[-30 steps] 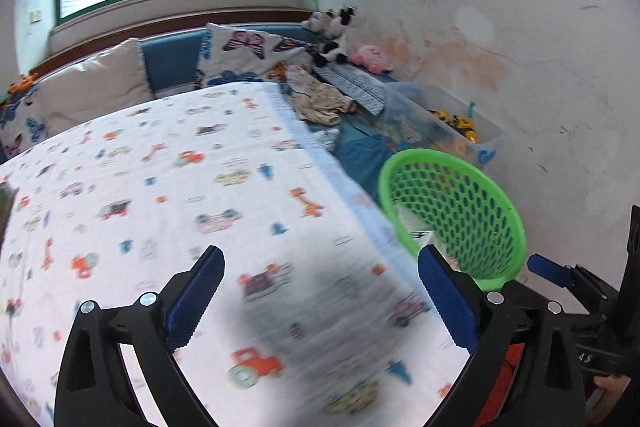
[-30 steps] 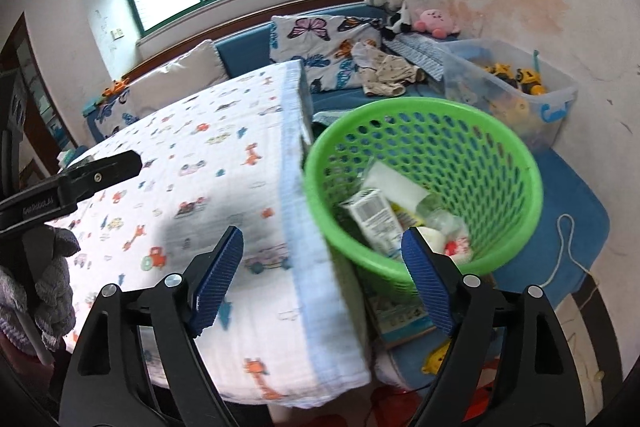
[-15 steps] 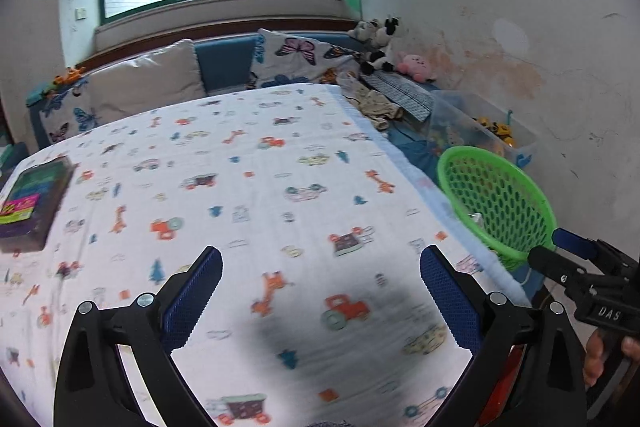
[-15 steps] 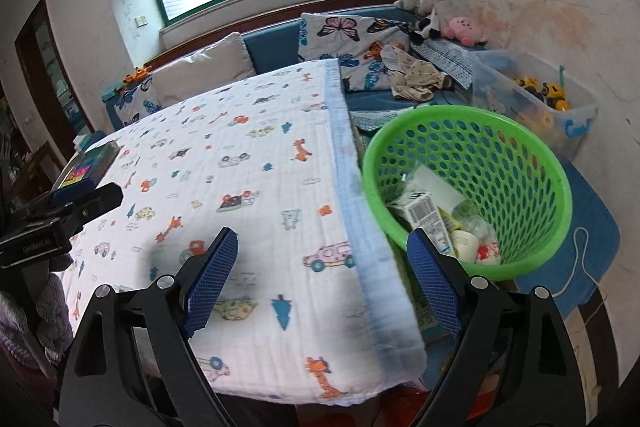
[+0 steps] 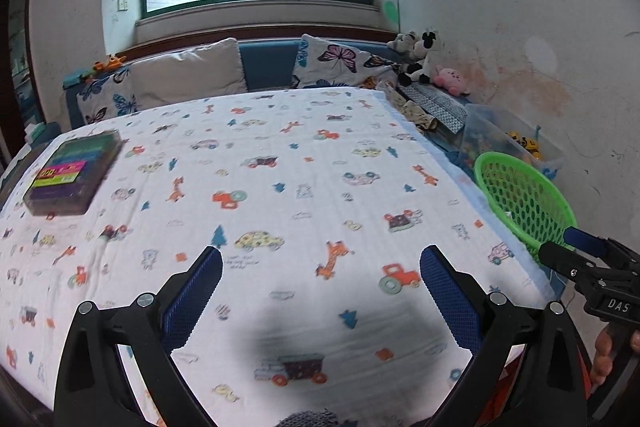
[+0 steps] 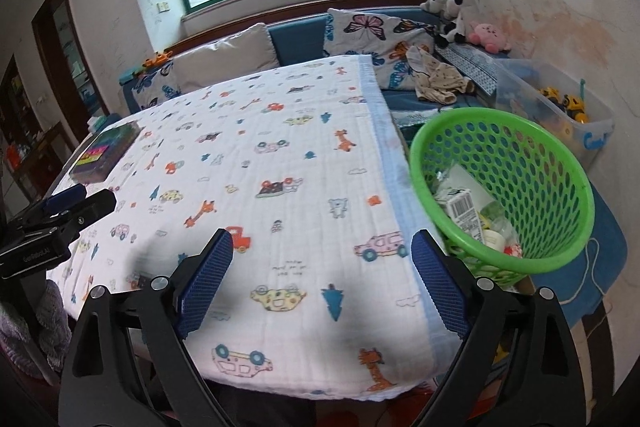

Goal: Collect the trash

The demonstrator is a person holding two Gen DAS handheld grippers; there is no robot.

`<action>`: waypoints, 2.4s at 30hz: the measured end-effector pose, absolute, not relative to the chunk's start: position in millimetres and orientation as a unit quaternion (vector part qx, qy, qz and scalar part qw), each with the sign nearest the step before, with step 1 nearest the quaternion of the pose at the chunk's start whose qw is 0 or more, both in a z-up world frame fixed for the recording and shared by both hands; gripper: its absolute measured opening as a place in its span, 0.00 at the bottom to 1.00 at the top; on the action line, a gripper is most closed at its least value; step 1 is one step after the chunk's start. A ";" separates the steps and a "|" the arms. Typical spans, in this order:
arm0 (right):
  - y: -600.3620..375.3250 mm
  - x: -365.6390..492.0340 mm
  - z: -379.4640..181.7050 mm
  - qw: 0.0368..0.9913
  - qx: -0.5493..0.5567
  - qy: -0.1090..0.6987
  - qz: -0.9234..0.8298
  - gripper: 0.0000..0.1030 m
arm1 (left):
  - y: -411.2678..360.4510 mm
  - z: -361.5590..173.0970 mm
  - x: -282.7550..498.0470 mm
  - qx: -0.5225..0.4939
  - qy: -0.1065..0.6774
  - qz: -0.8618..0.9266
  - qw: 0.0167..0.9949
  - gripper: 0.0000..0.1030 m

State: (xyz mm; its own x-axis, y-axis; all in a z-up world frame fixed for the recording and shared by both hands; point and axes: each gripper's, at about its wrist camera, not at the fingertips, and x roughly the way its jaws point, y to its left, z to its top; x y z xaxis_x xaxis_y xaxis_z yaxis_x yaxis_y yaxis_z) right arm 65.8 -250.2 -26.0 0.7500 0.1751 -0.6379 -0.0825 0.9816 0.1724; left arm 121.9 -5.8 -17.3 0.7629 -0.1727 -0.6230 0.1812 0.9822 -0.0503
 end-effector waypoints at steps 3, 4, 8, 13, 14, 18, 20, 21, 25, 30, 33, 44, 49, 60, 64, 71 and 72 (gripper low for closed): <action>-242.4 64.9 -26.7 0.933 0.058 0.347 0.074 0.89 | 0.4 -19.1 115.9 0.012 0.328 -0.083 0.941 0.93; -240.4 64.8 -26.7 0.933 0.055 0.347 0.075 0.89 | 1.3 -19.0 113.8 0.015 0.326 -0.081 0.942 0.93; -233.7 64.9 -26.5 0.933 0.050 0.347 0.079 0.89 | 8.1 -19.9 108.0 0.020 0.323 -0.073 0.943 0.93; -227.9 65.6 -26.1 0.933 0.046 0.347 0.081 0.90 | 15.6 -18.6 104.2 0.018 0.321 -0.063 0.945 0.93; -226.8 65.5 -25.9 0.933 0.046 0.346 0.082 0.90 | 16.6 -17.8 103.8 0.018 0.319 -0.060 0.946 0.93; -224.1 65.1 -24.7 0.934 0.048 0.344 0.083 0.91 | 19.1 -15.6 101.7 0.019 0.312 -0.054 0.948 0.93; -223.6 65.5 -24.2 0.935 0.046 0.342 0.083 0.91 | 19.1 -15.0 100.9 0.021 0.306 -0.048 0.950 0.93; -223.3 65.2 -24.1 0.935 0.044 0.341 0.083 0.91 | 19.1 -14.7 100.3 0.021 0.305 -0.048 0.951 0.93; -222.3 65.5 -23.0 0.937 0.041 0.338 0.080 0.92 | 18.8 -12.1 99.4 0.023 0.295 -0.044 0.954 0.93; -222.1 65.8 -22.5 0.937 0.042 0.337 0.079 0.93 | 18.3 -10.2 97.8 0.026 0.287 -0.040 0.957 0.93; -221.7 65.6 -22.3 0.938 0.039 0.336 0.077 0.94 | 19.2 -9.3 96.6 0.023 0.283 -0.038 0.958 0.93; -218.5 68.8 -18.4 0.940 0.037 0.330 0.072 0.96 | 20.4 -7.0 94.0 0.025 0.275 -0.034 0.961 0.93; -221.3 68.5 -17.8 0.942 0.041 0.324 0.070 0.96 | 22.0 -6.0 95.0 0.023 0.275 -0.033 0.961 0.93; -217.2 70.1 -18.0 0.942 0.038 0.326 0.072 0.96 | 22.4 -4.9 97.2 0.030 0.271 -0.025 0.962 0.93; -215.8 70.5 -18.7 0.942 0.038 0.327 0.073 0.96 | 23.1 -5.0 97.6 0.030 0.271 -0.024 0.962 0.93; -217.1 71.3 -19.2 0.941 0.041 0.328 0.074 0.96 | 23.1 -6.2 97.1 0.031 0.272 -0.024 0.962 0.93; -216.9 71.4 -19.2 0.941 0.041 0.328 0.074 0.96 | 23.5 -6.4 97.3 0.031 0.272 -0.024 0.961 0.93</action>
